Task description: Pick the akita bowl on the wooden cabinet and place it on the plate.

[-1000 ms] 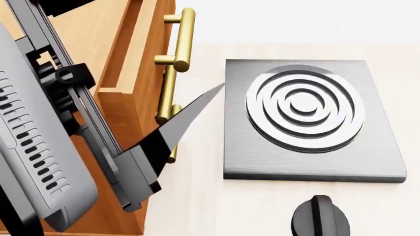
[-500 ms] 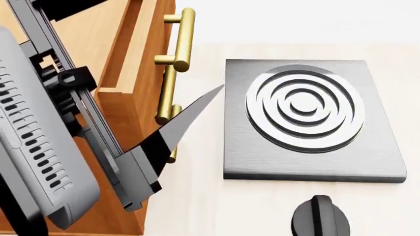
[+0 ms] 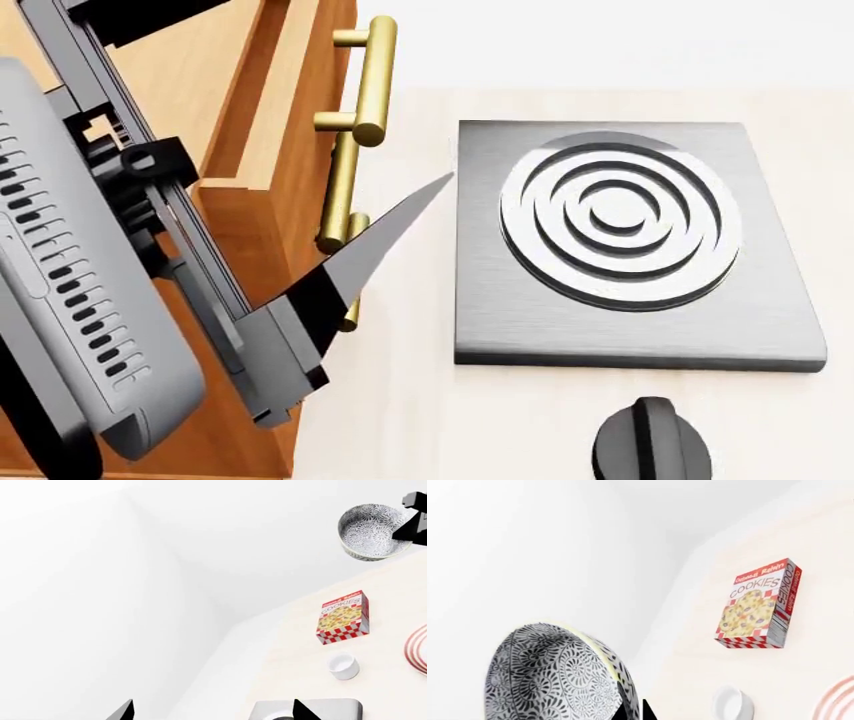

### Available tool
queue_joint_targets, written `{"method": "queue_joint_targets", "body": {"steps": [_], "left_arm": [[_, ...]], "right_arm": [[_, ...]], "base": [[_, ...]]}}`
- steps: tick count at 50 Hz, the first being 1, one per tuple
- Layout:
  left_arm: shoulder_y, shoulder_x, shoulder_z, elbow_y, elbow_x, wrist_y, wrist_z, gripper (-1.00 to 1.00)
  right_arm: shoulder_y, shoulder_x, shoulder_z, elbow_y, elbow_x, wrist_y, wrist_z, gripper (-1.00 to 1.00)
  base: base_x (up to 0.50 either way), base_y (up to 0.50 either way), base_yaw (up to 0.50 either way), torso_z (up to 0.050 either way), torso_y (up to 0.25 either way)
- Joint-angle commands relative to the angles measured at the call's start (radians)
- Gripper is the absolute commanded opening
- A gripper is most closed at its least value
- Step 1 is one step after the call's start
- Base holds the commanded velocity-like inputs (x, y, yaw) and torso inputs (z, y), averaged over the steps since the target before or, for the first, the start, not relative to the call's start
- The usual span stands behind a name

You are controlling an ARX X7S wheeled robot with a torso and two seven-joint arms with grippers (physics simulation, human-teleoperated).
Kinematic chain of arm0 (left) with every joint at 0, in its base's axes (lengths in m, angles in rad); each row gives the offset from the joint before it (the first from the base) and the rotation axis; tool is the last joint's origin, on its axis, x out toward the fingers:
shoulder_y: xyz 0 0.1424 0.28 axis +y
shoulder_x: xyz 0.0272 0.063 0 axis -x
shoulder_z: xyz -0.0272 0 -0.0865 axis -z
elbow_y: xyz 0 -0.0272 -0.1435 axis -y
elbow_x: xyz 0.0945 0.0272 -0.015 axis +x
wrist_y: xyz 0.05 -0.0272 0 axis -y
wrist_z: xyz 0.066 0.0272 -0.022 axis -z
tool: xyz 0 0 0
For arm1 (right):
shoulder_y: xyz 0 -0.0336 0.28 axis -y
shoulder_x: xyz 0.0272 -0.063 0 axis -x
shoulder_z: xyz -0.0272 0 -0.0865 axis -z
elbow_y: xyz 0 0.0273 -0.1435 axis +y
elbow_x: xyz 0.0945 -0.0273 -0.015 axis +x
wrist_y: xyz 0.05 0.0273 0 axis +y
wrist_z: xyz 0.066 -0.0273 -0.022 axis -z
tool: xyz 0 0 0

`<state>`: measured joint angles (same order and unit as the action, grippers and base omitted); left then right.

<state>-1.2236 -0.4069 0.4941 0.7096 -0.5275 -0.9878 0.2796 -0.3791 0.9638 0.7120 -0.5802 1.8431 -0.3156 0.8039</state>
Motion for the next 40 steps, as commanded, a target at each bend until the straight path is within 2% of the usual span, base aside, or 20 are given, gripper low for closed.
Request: {"method": "queue_joint_targets", "body": {"steps": [1, 28, 40], "left_arm": [[-0.001, -0.002, 0.0, -0.002, -0.005, 0.002, -0.003, 1.0], [0.015, -0.01, 0.005, 0.0, -0.01, 0.016, -0.014, 1.0], [0.024, -0.015, 0.007, -0.006, -0.007, 0.031, -0.017, 1.0]], "right_arm": [[0.026, -0.017, -0.01, 0.016, 0.026, 0.006, -0.028, -1.0], [0.059, -0.038, -0.105, 0.083, 0.086, 0.038, -0.036, -1.0], [0.067, -0.059, -0.131, 0.057, 0.089, 0.024, 0.047, -1.0]], "base": [[0.0, 0.0, 0.0, 0.0, 0.0], [0.0, 0.0, 0.0, 0.0, 0.0], [0.0, 0.0, 0.0, 0.0, 0.0]]}}
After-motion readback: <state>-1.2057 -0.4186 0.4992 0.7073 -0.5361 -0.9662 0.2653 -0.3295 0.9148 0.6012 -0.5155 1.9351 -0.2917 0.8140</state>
